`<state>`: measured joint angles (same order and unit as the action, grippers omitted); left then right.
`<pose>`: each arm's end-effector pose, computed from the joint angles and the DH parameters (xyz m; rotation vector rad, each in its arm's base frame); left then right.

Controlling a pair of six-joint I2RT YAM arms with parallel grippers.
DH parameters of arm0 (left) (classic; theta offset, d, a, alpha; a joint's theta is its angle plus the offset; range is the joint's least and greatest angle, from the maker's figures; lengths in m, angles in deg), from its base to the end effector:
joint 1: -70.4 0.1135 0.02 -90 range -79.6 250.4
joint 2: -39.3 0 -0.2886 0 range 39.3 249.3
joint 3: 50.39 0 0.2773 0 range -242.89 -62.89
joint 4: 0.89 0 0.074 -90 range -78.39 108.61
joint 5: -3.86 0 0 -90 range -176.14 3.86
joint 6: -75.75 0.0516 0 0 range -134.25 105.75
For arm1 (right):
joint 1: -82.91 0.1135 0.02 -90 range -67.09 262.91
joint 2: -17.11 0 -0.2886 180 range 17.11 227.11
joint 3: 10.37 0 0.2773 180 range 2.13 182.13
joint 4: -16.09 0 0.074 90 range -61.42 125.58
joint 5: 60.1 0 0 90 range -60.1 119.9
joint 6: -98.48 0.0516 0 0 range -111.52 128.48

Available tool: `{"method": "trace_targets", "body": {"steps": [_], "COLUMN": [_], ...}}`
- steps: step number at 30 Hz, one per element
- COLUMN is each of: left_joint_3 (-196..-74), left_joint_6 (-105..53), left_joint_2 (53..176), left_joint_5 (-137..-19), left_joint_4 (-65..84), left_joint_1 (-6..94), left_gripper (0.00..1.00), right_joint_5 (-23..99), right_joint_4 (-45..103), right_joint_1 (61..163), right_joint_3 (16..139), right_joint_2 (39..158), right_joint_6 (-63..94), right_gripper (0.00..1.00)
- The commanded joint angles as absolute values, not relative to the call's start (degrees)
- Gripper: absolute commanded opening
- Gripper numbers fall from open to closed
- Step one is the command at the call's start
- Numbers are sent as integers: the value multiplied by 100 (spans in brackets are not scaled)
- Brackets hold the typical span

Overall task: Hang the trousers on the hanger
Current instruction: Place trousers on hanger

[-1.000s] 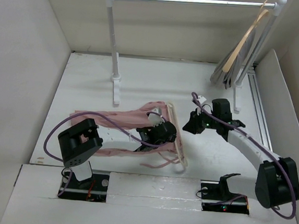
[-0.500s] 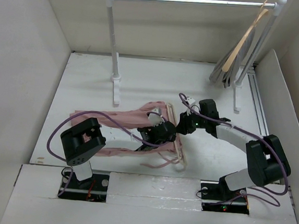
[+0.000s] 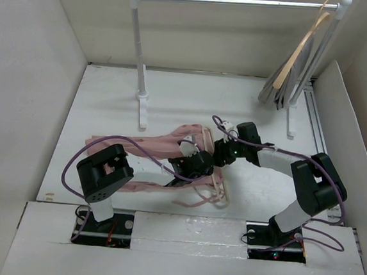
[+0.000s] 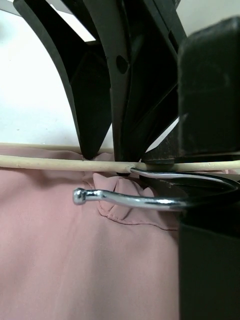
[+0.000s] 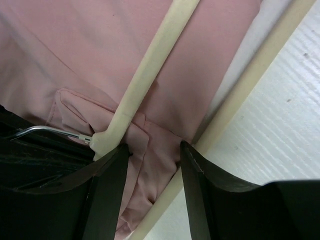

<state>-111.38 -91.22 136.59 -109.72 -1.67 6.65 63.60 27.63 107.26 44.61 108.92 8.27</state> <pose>0.1861 -0.3306 0.1651 -0.5071 2.2422 -0.9479 0.2877 0.1616 0.1483 -0.7816 2.2898 0.9030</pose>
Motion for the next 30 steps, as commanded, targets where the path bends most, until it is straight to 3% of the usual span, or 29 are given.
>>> {"method": "trace_targets", "body": {"steps": [1, 10, 15, 19, 24, 30], "left_joint_3": [-11140, -11263, -11368, -11579, -11519, -11106], "left_joint_6": [-9230, -9396, -9336, -9256, -9388, -9467], "left_joint_2": [13861, 13993, 14002, 14072, 14125, 14011], "left_joint_5": [-10733, -10785, -10803, -10899, -10996, -10979], "left_joint_4": [-430, -193, -254, 9, 430, 440], "left_joint_1": [659, 606, 553, 553, 553, 668], "left_gripper": [0, 0, 0, 0, 0, 0], "right_joint_5": [6190, 5664, 5135, 5327, 5549, 5468], "right_joint_4": [2647, 2717, 3420, 3378, 3209, 4070], "right_joint_1": [10822, 11059, 11112, 11112, 10735, 10225], "right_joint_3": [4730, 4511, 4677, 4625, 4396, 4721], "right_joint_2": [10914, 11090, 10800, 10861, 10239, 9385], "right_joint_6": [743, 752, 365, 329, 400, -83], "right_gripper": [55, 52, 28, 0, 0, 0]}}
